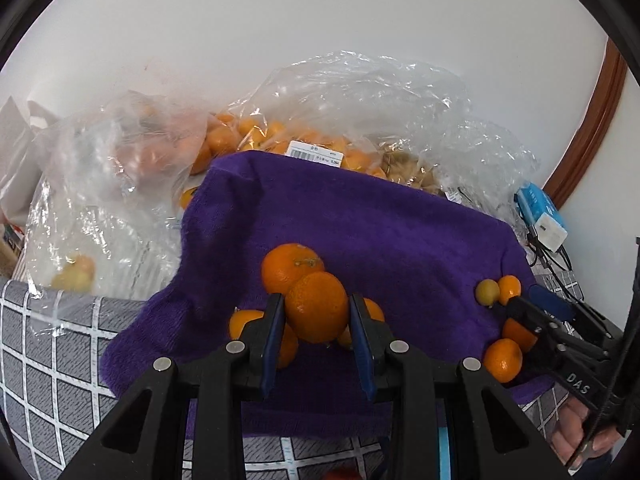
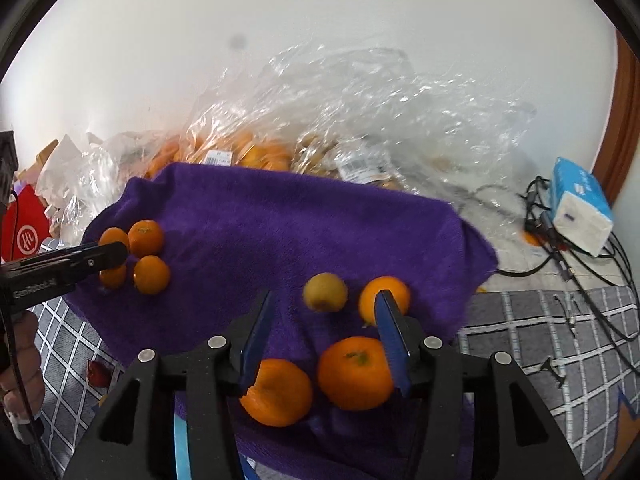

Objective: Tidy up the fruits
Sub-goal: 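Lower both fruits onto the towel and open both grippers, then withdraw to the blue star and grasp another yellow-green fruit with the right gripper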

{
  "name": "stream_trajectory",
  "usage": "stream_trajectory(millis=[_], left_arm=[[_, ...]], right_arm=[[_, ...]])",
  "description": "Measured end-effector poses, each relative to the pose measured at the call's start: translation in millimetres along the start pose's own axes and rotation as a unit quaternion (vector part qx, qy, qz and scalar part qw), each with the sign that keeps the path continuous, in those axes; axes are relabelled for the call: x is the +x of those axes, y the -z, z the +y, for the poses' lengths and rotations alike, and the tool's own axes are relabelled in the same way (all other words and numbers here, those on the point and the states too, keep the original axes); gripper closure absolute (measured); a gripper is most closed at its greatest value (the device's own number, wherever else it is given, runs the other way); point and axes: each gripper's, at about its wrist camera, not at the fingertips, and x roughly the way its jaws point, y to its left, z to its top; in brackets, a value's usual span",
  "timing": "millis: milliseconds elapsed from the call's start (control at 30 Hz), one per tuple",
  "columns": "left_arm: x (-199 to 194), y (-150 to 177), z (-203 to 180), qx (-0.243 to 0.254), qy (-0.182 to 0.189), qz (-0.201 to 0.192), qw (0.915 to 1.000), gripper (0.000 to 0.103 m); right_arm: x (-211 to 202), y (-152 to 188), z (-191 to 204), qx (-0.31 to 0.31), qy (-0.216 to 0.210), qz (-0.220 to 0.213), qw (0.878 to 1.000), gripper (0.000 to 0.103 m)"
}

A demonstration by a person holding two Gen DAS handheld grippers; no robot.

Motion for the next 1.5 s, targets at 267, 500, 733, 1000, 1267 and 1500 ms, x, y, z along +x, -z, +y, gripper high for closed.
stream_trajectory(millis=[267,500,733,1000,1267,1500], left_arm=[[0,-2,-2,0.002,0.0,0.0,1.0,0.068],[-13,-2,0,-0.005,0.001,-0.01,0.9999,0.063],[-51,12,15,-0.014,-0.008,-0.039,0.9991,0.062],[-83,57,54,-0.026,-0.052,-0.053,0.9969,0.061],[-82,97,86,-0.035,-0.098,-0.032,0.9941,0.061],[-76,111,100,-0.041,-0.113,-0.024,0.9925,0.061]], right_arm=[[-11,-3,-14,0.02,0.009,-0.011,1.0,0.051],[-30,-5,-10,0.019,0.014,-0.028,0.999,0.051],[-53,11,11,0.015,0.024,-0.027,0.999,0.051],[-71,39,53,-0.003,0.011,-0.019,1.0,0.058],[-68,74,112,-0.048,-0.035,0.001,0.998,0.058],[-59,84,143,-0.071,-0.048,0.01,0.996,0.061]])
